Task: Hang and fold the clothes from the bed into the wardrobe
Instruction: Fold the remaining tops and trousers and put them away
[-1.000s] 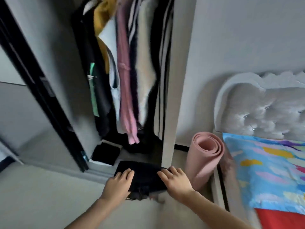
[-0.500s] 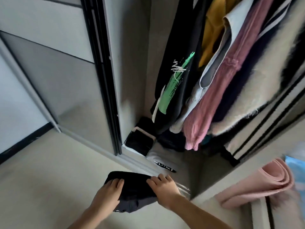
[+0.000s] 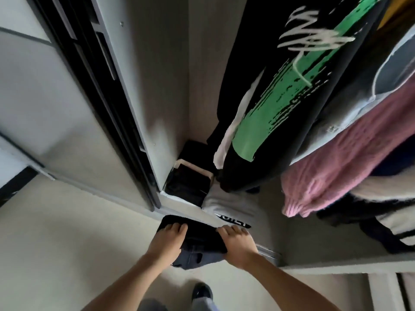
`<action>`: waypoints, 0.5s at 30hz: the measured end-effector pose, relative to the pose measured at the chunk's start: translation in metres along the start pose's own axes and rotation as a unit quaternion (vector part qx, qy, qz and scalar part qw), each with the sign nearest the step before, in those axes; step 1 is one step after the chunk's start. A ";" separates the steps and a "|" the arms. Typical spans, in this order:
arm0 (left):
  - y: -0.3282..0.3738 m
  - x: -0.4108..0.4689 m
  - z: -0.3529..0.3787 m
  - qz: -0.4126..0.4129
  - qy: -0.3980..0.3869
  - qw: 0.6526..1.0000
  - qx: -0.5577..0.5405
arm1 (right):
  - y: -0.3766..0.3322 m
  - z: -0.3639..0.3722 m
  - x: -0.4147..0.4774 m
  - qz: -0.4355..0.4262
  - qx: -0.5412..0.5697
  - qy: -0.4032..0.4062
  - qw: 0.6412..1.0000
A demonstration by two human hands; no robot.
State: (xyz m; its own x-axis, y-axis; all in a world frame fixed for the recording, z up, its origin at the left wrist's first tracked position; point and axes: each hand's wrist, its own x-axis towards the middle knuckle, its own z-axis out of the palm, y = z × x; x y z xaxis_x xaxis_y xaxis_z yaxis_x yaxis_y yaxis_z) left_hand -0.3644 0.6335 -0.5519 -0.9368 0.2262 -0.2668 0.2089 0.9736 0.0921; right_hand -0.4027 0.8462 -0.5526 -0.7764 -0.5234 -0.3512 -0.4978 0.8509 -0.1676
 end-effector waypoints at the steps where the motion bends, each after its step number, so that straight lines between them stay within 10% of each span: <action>1: -0.007 0.015 0.008 0.004 0.001 1.000 -0.001 | 0.001 0.006 0.012 0.013 0.016 -0.017 1.000; 15: -0.044 0.292 0.175 0.177 0.243 0.948 0.106 | 0.150 0.156 0.205 0.167 -0.202 0.252 0.931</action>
State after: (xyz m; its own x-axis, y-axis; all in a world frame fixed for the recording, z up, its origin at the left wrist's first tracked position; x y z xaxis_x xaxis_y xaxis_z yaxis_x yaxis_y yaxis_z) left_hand -0.5984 0.6620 -0.8023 -0.8056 0.5487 0.2233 0.5373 0.8356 -0.1146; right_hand -0.5761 0.8732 -0.7935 -0.9460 -0.2741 0.1730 -0.2220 0.9369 0.2699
